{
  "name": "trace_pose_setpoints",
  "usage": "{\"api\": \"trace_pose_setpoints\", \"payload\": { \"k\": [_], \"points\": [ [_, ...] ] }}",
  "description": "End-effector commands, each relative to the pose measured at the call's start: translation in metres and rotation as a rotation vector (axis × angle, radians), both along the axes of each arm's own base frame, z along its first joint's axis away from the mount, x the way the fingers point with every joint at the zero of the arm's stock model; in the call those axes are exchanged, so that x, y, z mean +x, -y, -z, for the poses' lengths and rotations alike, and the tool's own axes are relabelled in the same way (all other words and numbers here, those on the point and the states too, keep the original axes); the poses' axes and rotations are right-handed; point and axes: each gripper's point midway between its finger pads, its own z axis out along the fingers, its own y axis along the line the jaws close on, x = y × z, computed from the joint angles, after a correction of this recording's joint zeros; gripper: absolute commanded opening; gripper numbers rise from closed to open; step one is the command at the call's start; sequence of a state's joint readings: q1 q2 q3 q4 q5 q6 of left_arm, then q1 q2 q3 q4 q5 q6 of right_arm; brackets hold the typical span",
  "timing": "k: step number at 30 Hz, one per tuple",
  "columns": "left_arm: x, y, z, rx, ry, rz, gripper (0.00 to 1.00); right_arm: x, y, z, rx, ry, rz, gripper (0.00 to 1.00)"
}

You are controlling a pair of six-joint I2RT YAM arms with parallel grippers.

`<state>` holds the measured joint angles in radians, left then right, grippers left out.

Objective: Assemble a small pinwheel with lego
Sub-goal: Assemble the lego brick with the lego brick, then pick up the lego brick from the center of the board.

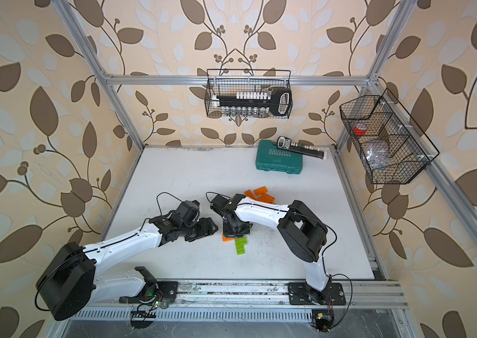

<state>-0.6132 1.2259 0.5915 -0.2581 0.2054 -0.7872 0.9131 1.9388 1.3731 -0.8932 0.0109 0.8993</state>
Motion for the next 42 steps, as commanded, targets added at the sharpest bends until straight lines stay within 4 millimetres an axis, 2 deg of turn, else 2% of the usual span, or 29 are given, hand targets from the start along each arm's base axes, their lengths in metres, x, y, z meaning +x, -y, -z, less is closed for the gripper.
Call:
{"api": "trace_pose_setpoints", "payload": {
  "k": [1,14,18,21,26,30,31,37,42],
  "points": [
    [0.007,0.002,-0.016,-0.021,0.045,0.01,0.75,-0.002,0.011,-0.001,-0.049,-0.01,0.0,0.11],
    [0.011,0.0,-0.026,0.017,0.074,0.038,0.75,0.003,0.002,-0.026,0.032,0.045,-0.019,0.17],
    [0.014,0.008,-0.029,0.031,0.085,0.077,0.75,0.006,0.004,-0.034,0.057,0.07,-0.011,0.18],
    [0.015,0.019,-0.032,0.055,0.099,0.121,0.75,0.01,0.012,-0.038,0.058,0.085,-0.014,0.18],
    [0.017,0.046,-0.035,0.087,0.122,0.203,0.75,0.025,0.045,-0.048,0.046,0.122,0.014,0.19],
    [0.019,0.073,-0.041,0.111,0.152,0.283,0.74,0.042,0.086,-0.054,0.035,0.142,0.065,0.22],
    [0.02,0.081,-0.033,0.131,0.137,0.305,0.74,0.046,0.098,-0.054,0.035,0.141,0.083,0.23],
    [0.032,0.12,-0.035,0.129,0.153,0.382,0.74,0.071,0.153,-0.051,0.014,0.119,0.148,0.25],
    [0.037,0.155,-0.036,0.131,0.161,0.453,0.74,0.081,0.185,-0.037,0.002,0.062,0.171,0.31]
  ]
}}
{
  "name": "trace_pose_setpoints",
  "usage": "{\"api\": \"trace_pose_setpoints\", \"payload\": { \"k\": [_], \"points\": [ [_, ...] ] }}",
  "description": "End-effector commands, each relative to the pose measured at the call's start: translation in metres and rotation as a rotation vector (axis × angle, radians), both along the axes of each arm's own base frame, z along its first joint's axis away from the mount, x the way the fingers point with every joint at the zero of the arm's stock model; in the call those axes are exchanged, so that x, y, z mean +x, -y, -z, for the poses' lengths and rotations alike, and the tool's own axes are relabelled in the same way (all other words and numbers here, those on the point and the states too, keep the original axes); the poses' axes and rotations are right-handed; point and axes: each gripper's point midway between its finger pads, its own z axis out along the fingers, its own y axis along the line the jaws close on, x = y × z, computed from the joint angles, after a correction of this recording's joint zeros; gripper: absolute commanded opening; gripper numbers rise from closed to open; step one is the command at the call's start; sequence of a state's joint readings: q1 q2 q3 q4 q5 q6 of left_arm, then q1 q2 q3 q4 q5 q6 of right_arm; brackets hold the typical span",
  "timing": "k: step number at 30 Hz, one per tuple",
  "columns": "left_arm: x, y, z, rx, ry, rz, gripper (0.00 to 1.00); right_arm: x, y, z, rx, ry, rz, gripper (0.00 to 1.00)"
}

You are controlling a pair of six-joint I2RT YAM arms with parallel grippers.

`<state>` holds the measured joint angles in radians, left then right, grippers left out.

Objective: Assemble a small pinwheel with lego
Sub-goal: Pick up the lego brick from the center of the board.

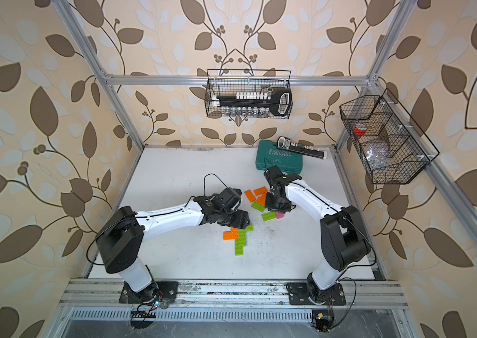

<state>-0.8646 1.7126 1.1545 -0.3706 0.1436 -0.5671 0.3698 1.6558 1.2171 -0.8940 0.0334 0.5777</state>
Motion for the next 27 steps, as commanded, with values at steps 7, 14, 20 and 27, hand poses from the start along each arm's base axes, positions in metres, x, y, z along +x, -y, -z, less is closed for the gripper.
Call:
{"api": "trace_pose_setpoints", "payload": {
  "k": [7,14,20,27],
  "points": [
    [-0.006,0.054,-0.006,0.033,0.047,0.154,0.74,0.004,0.026,0.025,0.038,-0.124,-0.063,0.42],
    [-0.012,0.063,-0.002,0.041,0.046,0.169,0.74,0.006,0.024,0.037,0.032,-0.172,-0.119,0.42],
    [-0.011,0.062,-0.002,0.046,0.049,0.161,0.74,0.011,0.032,0.043,-0.026,-0.186,-0.121,0.39],
    [-0.012,0.059,0.0,0.05,0.048,0.155,0.74,0.016,0.032,0.05,-0.034,-0.199,-0.128,0.4]
  ]
}}
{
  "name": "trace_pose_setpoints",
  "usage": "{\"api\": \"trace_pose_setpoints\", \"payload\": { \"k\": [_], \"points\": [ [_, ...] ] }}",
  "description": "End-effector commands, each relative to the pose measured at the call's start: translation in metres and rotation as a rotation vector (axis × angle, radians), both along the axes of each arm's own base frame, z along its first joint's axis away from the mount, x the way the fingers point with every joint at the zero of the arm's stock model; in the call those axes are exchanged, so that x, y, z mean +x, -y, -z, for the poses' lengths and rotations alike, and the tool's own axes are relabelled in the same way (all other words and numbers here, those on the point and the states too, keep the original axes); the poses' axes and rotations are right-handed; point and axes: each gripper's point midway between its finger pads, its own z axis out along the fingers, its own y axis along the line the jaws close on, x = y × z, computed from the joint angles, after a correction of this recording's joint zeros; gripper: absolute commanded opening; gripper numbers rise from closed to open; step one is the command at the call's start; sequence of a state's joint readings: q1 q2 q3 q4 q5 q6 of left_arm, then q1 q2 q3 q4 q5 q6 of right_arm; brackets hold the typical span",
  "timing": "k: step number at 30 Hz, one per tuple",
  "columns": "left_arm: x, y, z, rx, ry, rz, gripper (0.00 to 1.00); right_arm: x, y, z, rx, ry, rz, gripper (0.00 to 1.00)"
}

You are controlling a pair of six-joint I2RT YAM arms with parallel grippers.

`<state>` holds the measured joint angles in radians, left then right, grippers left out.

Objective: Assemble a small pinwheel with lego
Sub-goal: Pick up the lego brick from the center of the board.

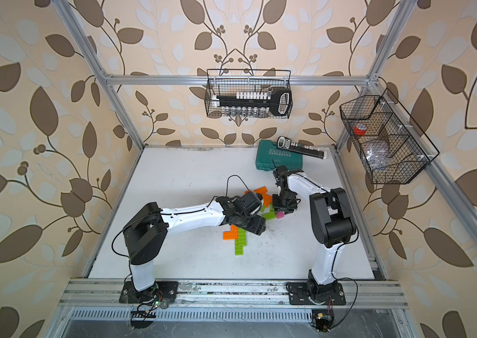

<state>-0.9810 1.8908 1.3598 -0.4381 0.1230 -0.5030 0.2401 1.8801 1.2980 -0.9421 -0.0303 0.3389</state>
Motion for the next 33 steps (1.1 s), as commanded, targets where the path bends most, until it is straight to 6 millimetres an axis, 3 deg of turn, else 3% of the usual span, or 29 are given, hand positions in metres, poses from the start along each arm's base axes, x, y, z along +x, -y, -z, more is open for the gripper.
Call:
{"api": "trace_pose_setpoints", "payload": {
  "k": [1,8,18,33],
  "points": [
    [0.004,0.0,-0.01,-0.008,0.027,-0.007,0.74,0.006,0.001,0.001,-0.016,-0.006,-0.017,0.4],
    [0.004,-0.001,-0.01,-0.008,0.029,-0.011,0.74,0.011,0.0,0.005,-0.019,-0.012,-0.018,0.36],
    [0.004,-0.003,-0.009,-0.009,0.027,-0.016,0.74,0.011,-0.002,0.007,-0.008,-0.017,-0.021,0.41],
    [0.003,-0.005,-0.008,-0.008,0.027,-0.023,0.74,0.014,0.002,0.012,-0.036,-0.024,-0.019,0.36]
  ]
}}
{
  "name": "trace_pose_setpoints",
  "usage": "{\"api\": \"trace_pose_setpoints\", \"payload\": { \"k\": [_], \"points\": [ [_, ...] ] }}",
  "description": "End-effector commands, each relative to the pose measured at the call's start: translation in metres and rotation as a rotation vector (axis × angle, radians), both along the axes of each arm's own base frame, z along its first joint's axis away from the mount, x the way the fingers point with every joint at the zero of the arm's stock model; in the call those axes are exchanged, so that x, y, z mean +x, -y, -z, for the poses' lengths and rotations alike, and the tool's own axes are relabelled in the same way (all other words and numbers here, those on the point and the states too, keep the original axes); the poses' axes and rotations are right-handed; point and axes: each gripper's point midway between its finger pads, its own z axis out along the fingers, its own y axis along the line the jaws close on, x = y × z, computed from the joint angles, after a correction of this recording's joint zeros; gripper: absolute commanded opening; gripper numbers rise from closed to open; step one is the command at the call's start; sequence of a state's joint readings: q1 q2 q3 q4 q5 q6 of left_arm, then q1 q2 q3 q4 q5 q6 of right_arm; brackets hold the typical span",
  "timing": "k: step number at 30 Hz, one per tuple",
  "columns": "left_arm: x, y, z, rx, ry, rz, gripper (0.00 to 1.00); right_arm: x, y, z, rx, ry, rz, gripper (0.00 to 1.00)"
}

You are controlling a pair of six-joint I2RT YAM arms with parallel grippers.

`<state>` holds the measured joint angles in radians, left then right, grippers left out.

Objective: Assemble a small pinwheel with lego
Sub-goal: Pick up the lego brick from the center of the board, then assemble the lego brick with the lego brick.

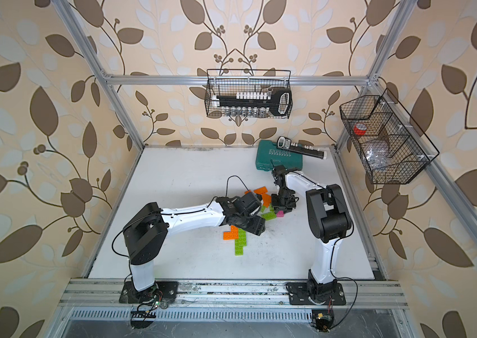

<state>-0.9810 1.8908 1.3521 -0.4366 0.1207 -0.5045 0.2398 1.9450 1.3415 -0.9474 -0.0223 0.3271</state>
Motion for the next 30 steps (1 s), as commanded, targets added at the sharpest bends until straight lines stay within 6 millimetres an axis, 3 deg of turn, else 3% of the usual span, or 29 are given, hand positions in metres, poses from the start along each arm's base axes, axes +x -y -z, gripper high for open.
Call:
{"api": "trace_pose_setpoints", "payload": {
  "k": [1,9,13,15,18,26,30],
  "points": [
    [0.004,-0.003,-0.011,-0.013,0.028,-0.022,0.74,0.006,0.002,0.001,-0.022,0.001,-0.008,0.36],
    [0.004,-0.004,-0.013,-0.017,0.032,-0.027,0.74,0.005,0.005,-0.006,-0.034,0.02,0.001,0.31],
    [0.006,-0.008,-0.022,-0.03,0.046,-0.041,0.74,0.0,0.016,-0.026,-0.094,0.068,0.024,0.28],
    [0.008,-0.015,-0.027,-0.054,0.047,-0.064,0.74,-0.007,0.013,-0.04,-0.107,0.1,0.021,0.25],
    [0.013,-0.034,-0.033,-0.106,0.033,-0.118,0.74,-0.024,-0.006,-0.058,-0.141,0.141,-0.011,0.2],
    [0.021,-0.114,-0.035,-0.221,-0.018,-0.324,0.75,-0.069,-0.095,-0.077,-0.094,0.208,-0.036,0.0],
    [0.022,-0.151,-0.033,-0.259,-0.032,-0.415,0.75,-0.081,-0.136,-0.078,-0.035,0.21,-0.024,0.0]
  ]
}}
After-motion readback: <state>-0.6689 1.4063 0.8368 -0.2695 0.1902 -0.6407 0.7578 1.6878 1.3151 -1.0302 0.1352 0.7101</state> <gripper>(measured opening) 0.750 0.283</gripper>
